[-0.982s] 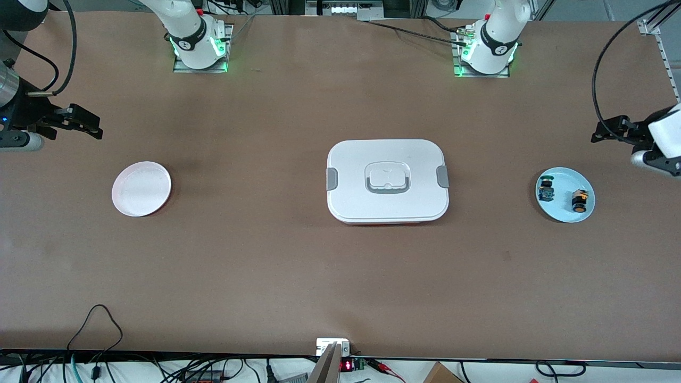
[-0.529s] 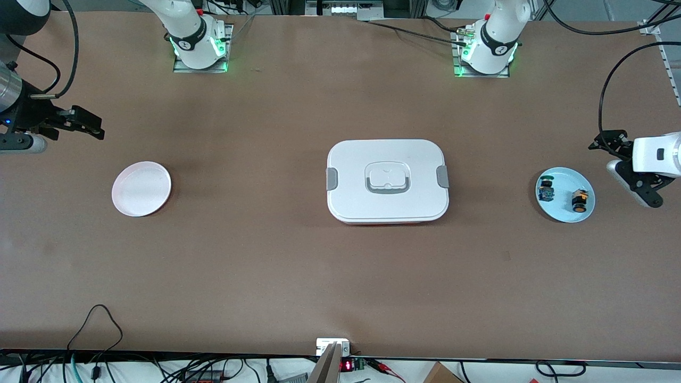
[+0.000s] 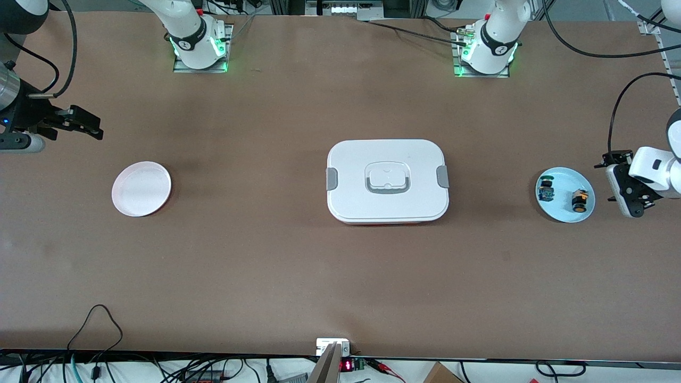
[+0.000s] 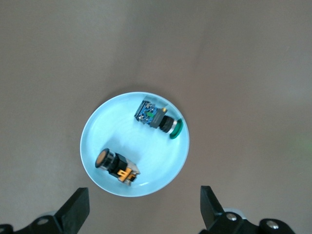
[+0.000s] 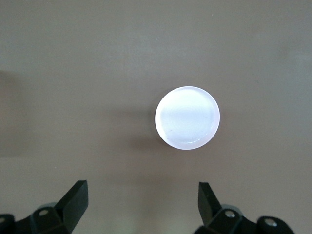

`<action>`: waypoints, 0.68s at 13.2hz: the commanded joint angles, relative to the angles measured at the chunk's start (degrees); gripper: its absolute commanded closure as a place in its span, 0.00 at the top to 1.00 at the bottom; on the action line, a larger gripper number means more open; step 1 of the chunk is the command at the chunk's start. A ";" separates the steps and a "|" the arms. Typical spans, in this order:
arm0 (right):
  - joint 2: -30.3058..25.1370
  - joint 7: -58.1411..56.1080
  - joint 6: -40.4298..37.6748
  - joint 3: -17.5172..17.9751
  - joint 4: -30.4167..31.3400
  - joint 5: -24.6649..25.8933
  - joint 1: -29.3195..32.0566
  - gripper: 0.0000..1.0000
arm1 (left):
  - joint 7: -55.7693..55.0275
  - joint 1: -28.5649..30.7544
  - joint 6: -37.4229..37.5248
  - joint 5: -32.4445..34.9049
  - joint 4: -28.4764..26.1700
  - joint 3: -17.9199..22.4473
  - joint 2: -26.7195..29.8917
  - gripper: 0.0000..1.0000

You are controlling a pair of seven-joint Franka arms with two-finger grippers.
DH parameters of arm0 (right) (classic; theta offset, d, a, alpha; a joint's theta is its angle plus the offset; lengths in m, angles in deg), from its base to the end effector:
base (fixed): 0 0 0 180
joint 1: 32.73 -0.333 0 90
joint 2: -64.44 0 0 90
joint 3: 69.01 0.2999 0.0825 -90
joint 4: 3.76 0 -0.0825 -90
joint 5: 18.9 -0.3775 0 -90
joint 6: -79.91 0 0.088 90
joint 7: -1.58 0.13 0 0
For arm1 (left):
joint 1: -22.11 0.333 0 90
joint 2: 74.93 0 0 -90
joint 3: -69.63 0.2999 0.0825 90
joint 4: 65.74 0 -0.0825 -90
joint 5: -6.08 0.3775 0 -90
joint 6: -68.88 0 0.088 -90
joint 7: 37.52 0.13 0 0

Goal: Transfer orange switch to right arm and place
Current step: 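Lower the left gripper and grasp the orange switch in the dish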

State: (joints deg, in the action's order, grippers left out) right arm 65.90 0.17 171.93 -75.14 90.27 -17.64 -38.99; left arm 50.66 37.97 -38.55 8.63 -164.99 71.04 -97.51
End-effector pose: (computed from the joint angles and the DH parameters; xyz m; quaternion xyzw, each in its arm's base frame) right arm 0.5537 -0.0009 0.5417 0.9994 0.0141 -0.0303 0.0120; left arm 0.5801 0.1840 0.3016 0.8023 -0.5831 -0.0958 0.0845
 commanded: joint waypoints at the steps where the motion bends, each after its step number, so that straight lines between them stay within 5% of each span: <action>1: 0.39 0.71 -1.14 -0.10 -1.30 -0.12 0.02 1.00 | 10.83 1.88 -7.50 0.79 -6.20 -0.63 1.92 1.00; 9: 0.39 0.71 -1.14 -0.10 -1.30 -0.12 0.02 1.00 | 33.36 4.43 -24.90 0.09 -14.82 -0.80 1.66 1.00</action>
State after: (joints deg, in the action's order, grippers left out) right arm 65.93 0.17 171.93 -75.15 90.26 -17.64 -38.98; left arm 79.05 40.92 -59.12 8.63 -176.29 70.99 -96.66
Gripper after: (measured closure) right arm 0.000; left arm 0.000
